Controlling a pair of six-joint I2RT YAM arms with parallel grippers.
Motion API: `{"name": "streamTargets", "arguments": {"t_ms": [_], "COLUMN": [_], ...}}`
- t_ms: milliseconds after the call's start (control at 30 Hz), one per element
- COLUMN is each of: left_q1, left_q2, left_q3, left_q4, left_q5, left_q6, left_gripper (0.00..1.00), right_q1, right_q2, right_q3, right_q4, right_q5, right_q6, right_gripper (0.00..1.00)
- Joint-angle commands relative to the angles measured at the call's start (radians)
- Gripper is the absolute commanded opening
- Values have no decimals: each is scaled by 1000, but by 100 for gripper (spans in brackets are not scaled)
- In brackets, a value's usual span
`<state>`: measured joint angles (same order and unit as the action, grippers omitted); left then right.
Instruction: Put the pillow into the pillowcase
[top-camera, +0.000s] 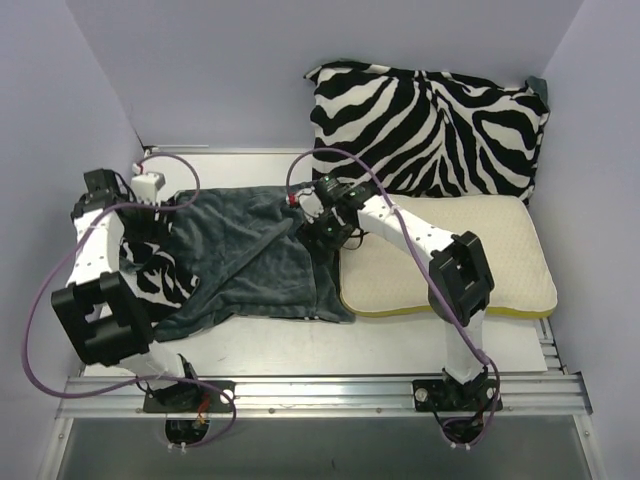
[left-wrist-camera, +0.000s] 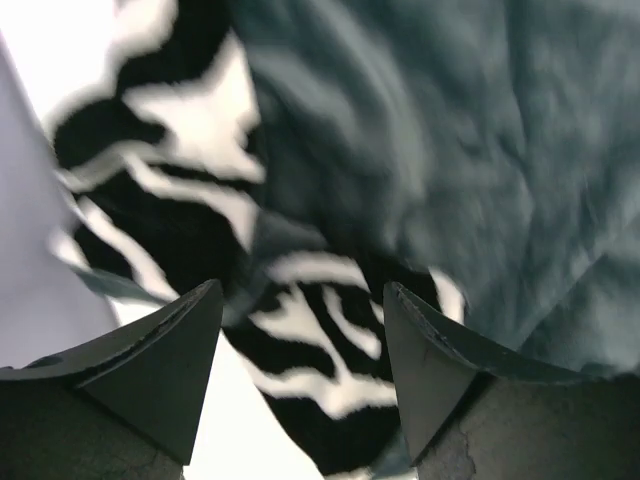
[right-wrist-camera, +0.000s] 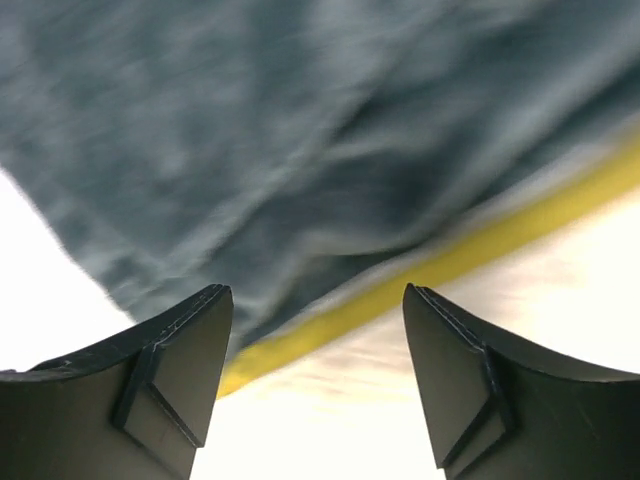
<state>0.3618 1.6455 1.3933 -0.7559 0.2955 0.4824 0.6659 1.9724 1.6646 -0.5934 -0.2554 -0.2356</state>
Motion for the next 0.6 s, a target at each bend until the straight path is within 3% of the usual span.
{"name": "streamTargets", "arguments": {"t_ms": [0,233,367,400,500,533,567], "left_q1": [-1,-1,57,99,158,186,198], "left_q2": [-113,-61,-12,-6,8,13,13], "left_q3": [-182,-329,-288,-268,-162,-125,-64], "left_q4": [-59,65,83,78,50,41,26], "left_q5": [-1,-156,-252,-257,-279,-286,-288], "left_q6": [38,-48,-33,-19,47,73,82], "left_gripper": [73,72,49,33,14,2,0], "right_q1": [38,46,78,96,142,153,172], "right_q2": [8,167,180,177,149,140,119], "right_q3": [-48,-31,-78,-97,-160,-170,-183], "right_q4": [-59,-63,-69,-69,-69,-71,-69], "right_q5": [-114,-123,-143,-160,-214,-226,-241], "right_q6": [36,122,110,105,110,111,113], "right_gripper": [69,60,59,59,58,57,57]}}
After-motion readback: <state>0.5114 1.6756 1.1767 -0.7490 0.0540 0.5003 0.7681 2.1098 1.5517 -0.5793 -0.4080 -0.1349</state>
